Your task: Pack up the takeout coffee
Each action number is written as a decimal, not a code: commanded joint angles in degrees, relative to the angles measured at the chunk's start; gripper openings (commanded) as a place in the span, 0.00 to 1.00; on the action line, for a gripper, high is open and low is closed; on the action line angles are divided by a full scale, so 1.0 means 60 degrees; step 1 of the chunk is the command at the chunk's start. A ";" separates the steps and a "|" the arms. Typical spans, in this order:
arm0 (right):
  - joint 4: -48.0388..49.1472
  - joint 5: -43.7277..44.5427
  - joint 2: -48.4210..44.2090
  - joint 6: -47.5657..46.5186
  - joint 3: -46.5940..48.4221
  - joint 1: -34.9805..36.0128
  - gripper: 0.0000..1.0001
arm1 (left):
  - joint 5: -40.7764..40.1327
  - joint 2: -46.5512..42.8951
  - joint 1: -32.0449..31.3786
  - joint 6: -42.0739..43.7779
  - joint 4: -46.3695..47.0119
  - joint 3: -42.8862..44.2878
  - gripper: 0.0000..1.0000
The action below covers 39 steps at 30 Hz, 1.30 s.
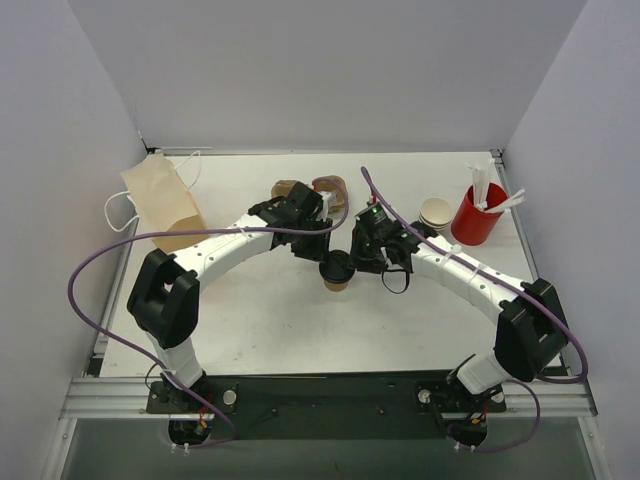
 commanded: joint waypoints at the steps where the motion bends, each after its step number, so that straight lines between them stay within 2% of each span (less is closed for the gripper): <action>1: 0.0177 -0.0084 -0.0073 0.0297 -0.0173 0.0072 0.27 | 0.0218 -0.0004 0.0055 0.0178 0.0164 0.0377 0.40; 9: 0.0456 -0.0157 0.0190 0.0444 -0.0320 0.0072 0.26 | 0.0248 -0.0077 0.0055 0.0120 0.0311 0.0172 0.40; 23: 0.0603 0.0062 0.0513 0.0371 -0.0891 0.0086 0.15 | 0.0248 -0.0209 0.0055 -0.0012 0.0589 -0.0267 0.39; 39: 0.0691 0.0824 0.1158 0.0224 -0.1608 0.0585 0.16 | 0.0218 -0.0370 0.0025 -0.0290 0.1014 -0.1088 0.39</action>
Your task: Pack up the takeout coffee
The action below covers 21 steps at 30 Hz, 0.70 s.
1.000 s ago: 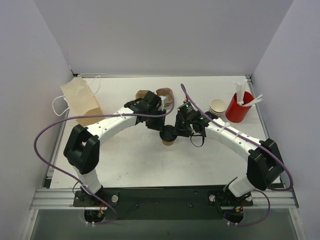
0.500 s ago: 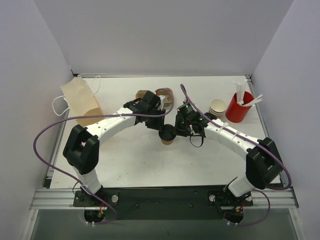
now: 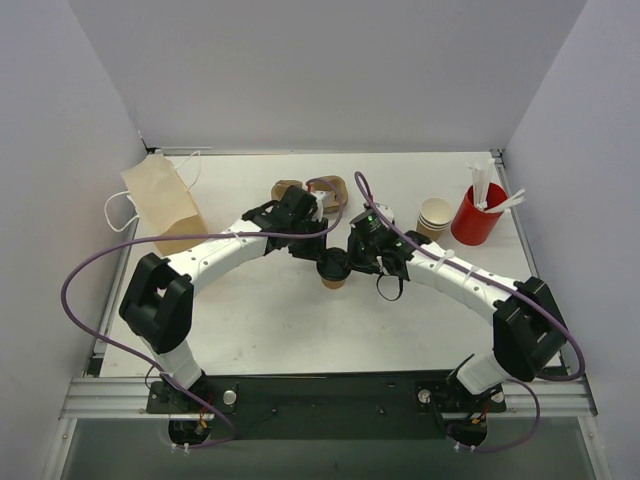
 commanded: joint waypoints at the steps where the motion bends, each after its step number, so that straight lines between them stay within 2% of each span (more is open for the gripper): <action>1: -0.0639 0.0419 0.0906 -0.0038 -0.1004 0.0275 0.15 | 0.0156 0.0052 -0.0069 -0.0115 0.0045 -0.0297 0.39; 11: -0.0551 0.0977 0.1097 -0.0184 -0.1210 0.0539 0.16 | 0.0127 0.0067 -0.0069 -0.0144 0.0016 -0.0385 0.39; 21: -0.1473 0.0992 0.1550 -0.0829 0.0312 0.0392 0.17 | -0.0019 0.0009 -0.0069 -0.0203 -0.0072 -0.0487 0.39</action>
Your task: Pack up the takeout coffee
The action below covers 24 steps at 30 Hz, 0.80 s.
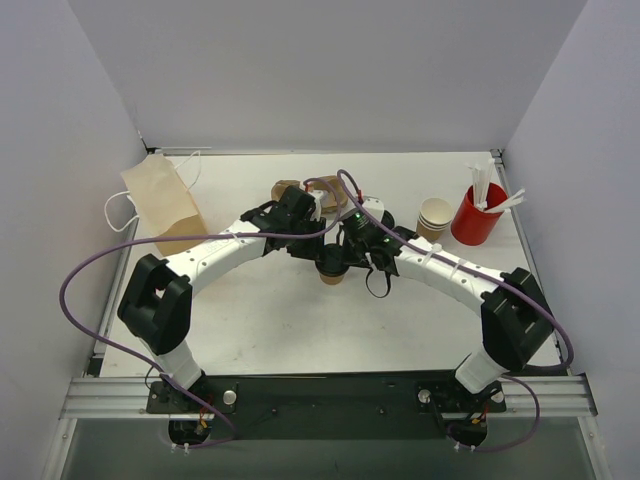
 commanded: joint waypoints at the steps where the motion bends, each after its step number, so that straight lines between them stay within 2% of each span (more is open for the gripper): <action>1: -0.1736 -0.0330 0.1106 -0.0323 -0.0138 0.0014 0.17 | 0.0188 0.0110 -0.0109 -0.0156 -0.0152 -0.0382 0.39; 14: -0.1897 -0.0492 0.1136 -0.0425 0.0037 -0.0104 0.17 | -0.0032 0.0125 -0.0109 -0.0244 -0.0138 -0.0397 0.40; 24: -0.2087 -0.0770 0.1092 -0.0455 0.0345 -0.0265 0.16 | 0.0027 -0.0431 0.0139 -0.0025 -0.0605 0.0539 0.47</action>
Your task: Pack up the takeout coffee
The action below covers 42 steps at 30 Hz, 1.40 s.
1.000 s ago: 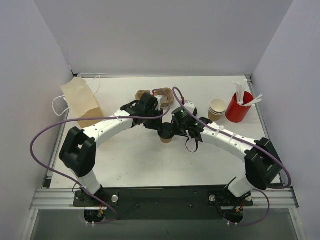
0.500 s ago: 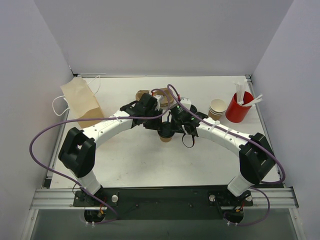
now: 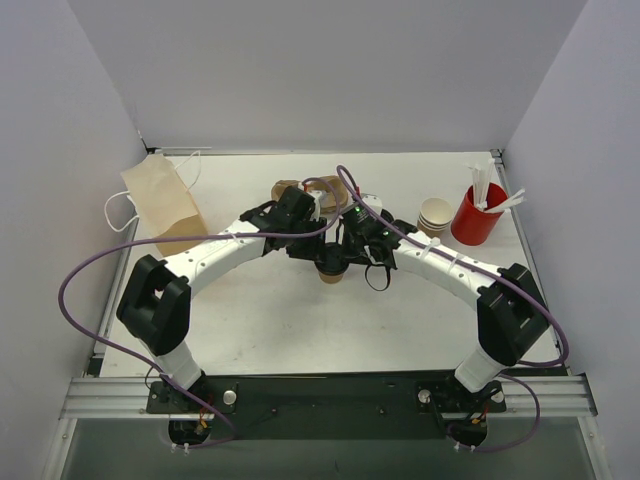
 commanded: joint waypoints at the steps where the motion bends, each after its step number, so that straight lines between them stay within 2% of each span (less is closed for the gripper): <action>1: -0.1512 -0.0366 0.0633 -0.0076 -0.0292 -0.0053 0.21 | 0.0093 -0.0366 0.0154 0.0202 -0.0566 0.0588 0.47; 2: -0.1512 -0.0366 0.0604 -0.0090 -0.0277 -0.0053 0.27 | 0.0107 -0.0468 0.0256 0.0202 -0.0595 0.0617 0.48; 5: -0.1570 -0.0366 0.0486 -0.0120 -0.0117 -0.0068 0.33 | 0.0107 -0.0716 0.0403 0.0217 -0.0640 0.0632 0.48; 16: -0.2332 -0.0293 0.0266 -0.0544 0.1201 -0.0025 0.41 | -0.0552 -0.2021 0.1486 -0.0252 -0.0567 0.0091 0.49; 19: -0.2449 -0.0088 0.0310 -0.0793 0.1553 0.0165 0.48 | -0.0581 -0.2270 0.1604 -0.0252 -0.0522 -0.0158 0.49; 25: -0.2655 -0.0043 0.0720 -0.1290 0.2154 0.0503 0.70 | -0.0464 -0.2505 0.1780 -0.0267 -0.0347 -0.0569 0.49; 28: -0.2771 -0.0088 0.1056 -0.1467 0.2520 0.0664 0.76 | -0.0435 -0.2534 0.1810 -0.0282 -0.0303 -0.0628 0.49; 35: -0.3094 0.0102 0.1497 -0.1643 0.2960 0.0825 0.85 | -0.0405 -0.2666 0.1883 -0.0267 -0.0317 -0.0657 0.49; 42: -0.3343 0.0497 0.1731 -0.1731 0.3267 0.0943 0.87 | -0.0362 -0.2666 0.1898 -0.0267 -0.0317 -0.0686 0.49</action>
